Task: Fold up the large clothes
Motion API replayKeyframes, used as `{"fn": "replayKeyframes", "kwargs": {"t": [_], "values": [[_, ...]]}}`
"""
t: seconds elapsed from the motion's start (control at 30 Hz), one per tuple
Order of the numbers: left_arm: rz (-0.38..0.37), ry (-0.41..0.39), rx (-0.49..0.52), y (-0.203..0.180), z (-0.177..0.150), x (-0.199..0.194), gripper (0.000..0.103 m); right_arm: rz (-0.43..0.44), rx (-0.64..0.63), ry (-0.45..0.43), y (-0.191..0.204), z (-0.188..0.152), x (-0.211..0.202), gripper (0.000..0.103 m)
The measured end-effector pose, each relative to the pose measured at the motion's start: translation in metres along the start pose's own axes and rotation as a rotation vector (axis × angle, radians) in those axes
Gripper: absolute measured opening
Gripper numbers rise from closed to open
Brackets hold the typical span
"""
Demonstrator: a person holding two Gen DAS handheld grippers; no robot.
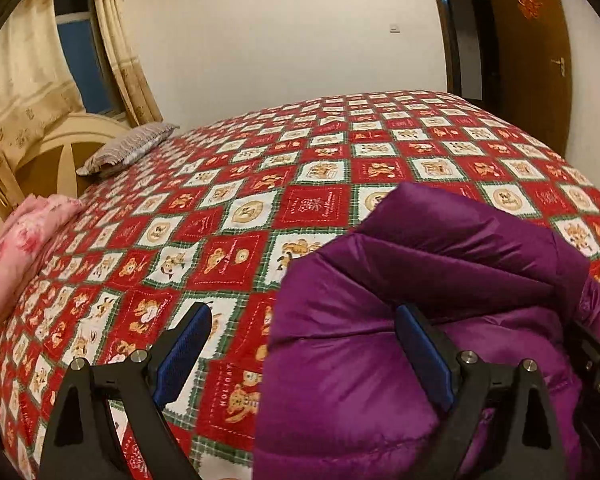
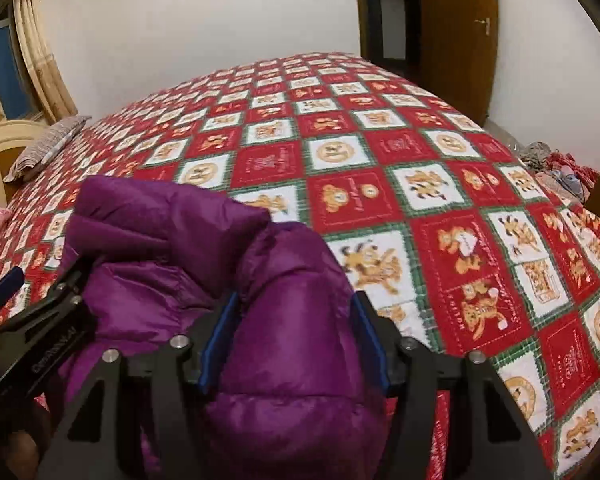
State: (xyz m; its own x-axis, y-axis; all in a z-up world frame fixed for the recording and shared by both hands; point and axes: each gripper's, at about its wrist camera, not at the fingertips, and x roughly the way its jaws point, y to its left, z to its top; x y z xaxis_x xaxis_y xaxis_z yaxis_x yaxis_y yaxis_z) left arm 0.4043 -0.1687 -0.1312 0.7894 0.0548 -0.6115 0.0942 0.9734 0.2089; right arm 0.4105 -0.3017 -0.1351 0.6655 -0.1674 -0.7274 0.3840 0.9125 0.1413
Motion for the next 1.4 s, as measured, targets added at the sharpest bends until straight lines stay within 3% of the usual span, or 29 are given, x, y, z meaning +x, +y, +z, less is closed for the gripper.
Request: {"fn": "replayKeyframes", "kwargs": {"t": [0.23,1.4], "values": [[-0.004,0.023,-0.004,-0.005,-0.005,0.014,0.096,0.030,0.008,-0.026,0.000,-0.004,0.015,0.062],[-0.015,0.069,0.025,-0.016,-0.016,0.033,0.098,0.056,0.022,0.043,-0.010,-0.014,0.046,0.065]]}}
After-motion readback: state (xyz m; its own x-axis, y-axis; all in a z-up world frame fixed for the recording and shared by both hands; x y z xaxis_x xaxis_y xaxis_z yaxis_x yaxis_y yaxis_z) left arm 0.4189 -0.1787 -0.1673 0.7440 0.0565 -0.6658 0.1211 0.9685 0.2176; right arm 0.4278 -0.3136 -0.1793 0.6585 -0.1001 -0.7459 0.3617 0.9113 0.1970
